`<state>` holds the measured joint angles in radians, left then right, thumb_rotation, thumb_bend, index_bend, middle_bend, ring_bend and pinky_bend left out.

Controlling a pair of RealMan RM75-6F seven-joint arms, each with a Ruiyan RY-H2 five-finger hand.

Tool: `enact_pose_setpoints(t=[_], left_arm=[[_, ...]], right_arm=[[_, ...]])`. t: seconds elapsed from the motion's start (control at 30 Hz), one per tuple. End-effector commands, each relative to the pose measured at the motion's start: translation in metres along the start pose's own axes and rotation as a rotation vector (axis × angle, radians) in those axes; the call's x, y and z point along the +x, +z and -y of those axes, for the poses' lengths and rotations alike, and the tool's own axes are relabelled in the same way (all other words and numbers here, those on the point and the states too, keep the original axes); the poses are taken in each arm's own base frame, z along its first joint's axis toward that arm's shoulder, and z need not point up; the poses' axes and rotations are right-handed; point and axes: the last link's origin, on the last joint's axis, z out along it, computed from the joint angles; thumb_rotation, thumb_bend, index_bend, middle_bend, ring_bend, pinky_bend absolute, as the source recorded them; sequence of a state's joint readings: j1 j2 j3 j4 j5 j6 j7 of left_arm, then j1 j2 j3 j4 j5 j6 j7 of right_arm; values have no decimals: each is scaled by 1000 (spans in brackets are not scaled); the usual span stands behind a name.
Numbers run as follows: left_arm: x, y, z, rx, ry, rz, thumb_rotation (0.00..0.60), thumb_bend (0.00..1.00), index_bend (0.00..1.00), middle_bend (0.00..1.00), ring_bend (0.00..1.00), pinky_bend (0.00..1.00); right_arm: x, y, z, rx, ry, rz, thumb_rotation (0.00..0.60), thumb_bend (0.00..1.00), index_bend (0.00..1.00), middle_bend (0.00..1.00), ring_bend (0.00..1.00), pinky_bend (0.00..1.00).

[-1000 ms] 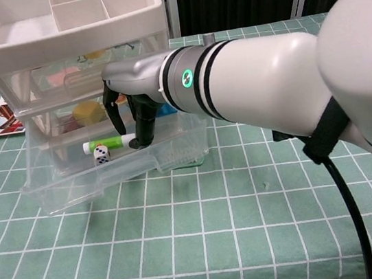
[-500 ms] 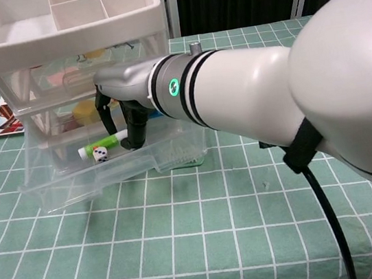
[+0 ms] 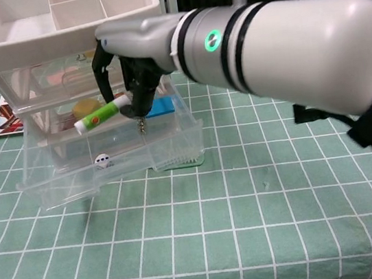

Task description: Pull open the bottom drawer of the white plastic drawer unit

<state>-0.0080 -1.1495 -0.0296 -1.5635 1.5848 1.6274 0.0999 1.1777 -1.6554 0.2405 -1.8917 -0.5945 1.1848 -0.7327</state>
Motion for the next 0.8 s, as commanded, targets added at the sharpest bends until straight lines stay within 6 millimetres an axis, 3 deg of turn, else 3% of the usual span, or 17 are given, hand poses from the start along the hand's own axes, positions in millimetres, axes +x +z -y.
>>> enact_pose_setpoints(t=[0.03,0.2,0.4,0.6,0.8], left_arm=[[1,1,-1,-4,3,-2,600,58,299,267,210,203],[2,3,-6,-14,8,-7,600,58,299,267,210,203],[0,5,-13,-17,5,-4,600,58,299,267,210,203],[-2,8,-22,-32,9,6,600,58,299,267,210,203],[-1,8,-23,-25,12,9,600,58,299,267,210,203]], right_arm=[[22,-31,-30,-24,21,-84,600,365,652,936,1000,1000],[28,-69,-91,-136,19,-114,600,367,650,937,1000,1000],[-2,-89,-166,-304,26,-35,600,368,626,937,1000,1000],[-43,-81,-192,-332,-21,36,600,372,530,937,1000,1000],[-58,-77,-193,-312,-61,76,600,370,170,921,992,1000]])
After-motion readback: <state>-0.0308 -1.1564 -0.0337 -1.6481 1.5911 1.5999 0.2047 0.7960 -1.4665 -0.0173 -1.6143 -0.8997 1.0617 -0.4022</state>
